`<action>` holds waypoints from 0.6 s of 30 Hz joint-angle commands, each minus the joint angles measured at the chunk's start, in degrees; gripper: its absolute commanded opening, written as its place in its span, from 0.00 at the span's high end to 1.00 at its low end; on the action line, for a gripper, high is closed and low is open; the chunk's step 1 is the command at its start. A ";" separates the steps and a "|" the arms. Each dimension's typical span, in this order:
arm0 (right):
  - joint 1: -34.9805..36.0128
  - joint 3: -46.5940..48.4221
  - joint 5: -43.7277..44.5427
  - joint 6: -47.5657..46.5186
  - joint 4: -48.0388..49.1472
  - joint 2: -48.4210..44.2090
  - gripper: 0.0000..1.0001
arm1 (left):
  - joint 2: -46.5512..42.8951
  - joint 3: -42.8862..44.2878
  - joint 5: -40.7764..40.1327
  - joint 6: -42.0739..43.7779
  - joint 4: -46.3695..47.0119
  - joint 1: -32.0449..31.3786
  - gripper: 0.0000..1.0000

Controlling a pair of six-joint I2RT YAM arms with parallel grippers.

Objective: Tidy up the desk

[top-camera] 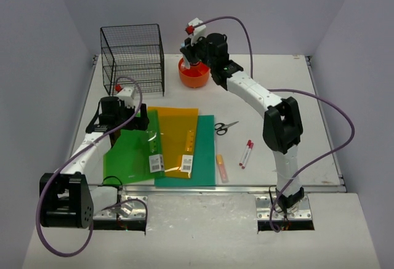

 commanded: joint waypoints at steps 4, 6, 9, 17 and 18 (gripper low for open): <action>0.05 14.29 3.06 0.45 1.01 10.11 1.00 | -0.73 -5.89 3.91 4.11 15.38 0.68 0.00; 0.00 18.06 4.21 -0.58 -1.28 12.74 1.00 | 0.29 -7.10 3.40 2.39 16.10 0.68 0.00; 0.07 13.78 4.90 -4.25 0.11 11.28 1.00 | 0.31 -5.22 3.82 -0.92 11.10 0.84 0.00; -0.54 -8.46 4.47 -4.93 10.59 1.49 1.00 | -6.46 -5.16 1.88 -3.08 7.33 0.76 0.00; -0.54 -11.18 4.13 -5.49 12.75 0.64 1.00 | -6.53 -4.67 1.81 -3.01 6.35 0.76 0.00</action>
